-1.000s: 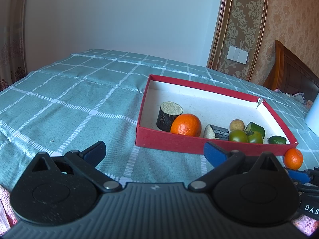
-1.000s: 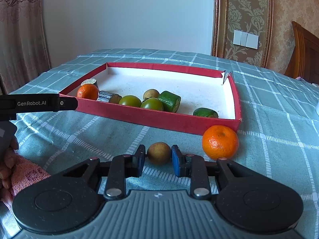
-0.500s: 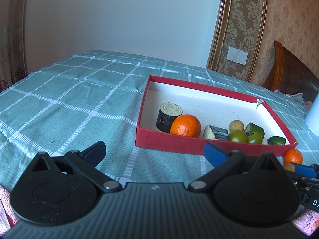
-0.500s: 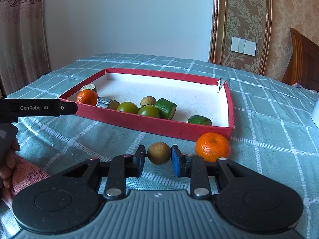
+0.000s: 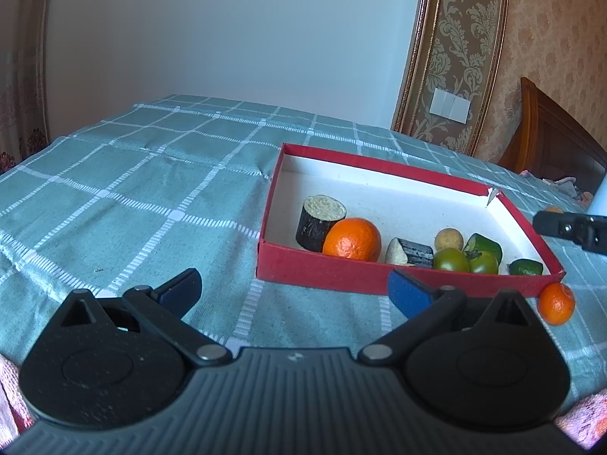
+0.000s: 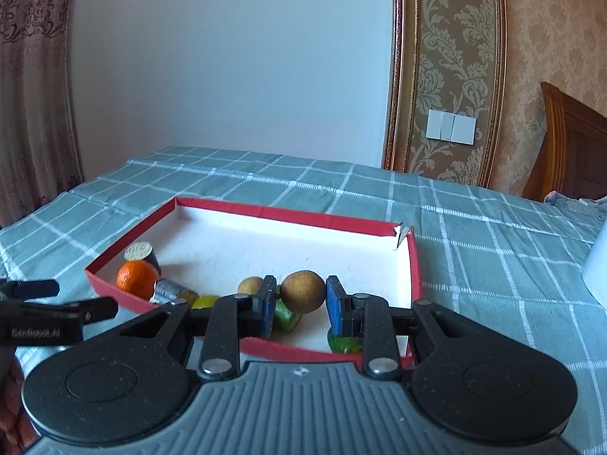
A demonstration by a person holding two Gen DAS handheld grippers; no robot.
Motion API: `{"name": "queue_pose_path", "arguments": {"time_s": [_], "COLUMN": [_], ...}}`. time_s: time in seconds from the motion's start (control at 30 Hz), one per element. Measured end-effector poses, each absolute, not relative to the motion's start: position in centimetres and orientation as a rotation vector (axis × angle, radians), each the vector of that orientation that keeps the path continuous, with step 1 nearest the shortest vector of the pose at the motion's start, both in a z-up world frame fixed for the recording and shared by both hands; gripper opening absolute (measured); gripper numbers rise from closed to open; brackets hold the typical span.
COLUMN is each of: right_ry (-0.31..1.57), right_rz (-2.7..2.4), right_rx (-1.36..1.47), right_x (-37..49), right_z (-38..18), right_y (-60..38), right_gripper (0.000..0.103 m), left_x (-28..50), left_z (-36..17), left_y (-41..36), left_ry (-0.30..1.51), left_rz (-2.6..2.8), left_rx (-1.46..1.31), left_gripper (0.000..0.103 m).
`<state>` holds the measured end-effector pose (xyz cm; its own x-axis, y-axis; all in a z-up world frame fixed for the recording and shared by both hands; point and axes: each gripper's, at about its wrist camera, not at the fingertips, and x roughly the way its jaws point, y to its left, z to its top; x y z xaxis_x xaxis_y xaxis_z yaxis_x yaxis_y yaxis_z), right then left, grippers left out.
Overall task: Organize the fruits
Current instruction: 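Carry the small brown fruit into the red tray and open the right gripper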
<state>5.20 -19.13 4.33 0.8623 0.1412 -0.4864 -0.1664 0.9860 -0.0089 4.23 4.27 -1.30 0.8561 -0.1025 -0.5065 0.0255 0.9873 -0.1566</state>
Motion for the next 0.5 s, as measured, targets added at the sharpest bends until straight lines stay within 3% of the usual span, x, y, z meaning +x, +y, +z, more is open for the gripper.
{"name": "queue_pose_path", "arguments": {"time_s": [0.2, 0.5], "right_ry": [0.519, 0.478], "right_rz": [0.133, 0.033], "right_rx": [0.073, 0.069], "right_x": [7.4, 2.2], "right_z": [4.8, 3.3], "right_y": [-21.4, -25.4], "right_gripper": [0.028, 0.028], "left_x": [4.3, 4.4], "left_z": [-1.4, -1.5], "left_y": [4.4, 4.2], "left_ry": [0.543, 0.549], "left_rz": [-0.072, -0.069], "left_rx": [-0.149, -0.144], "left_gripper": [0.103, 0.103]}}
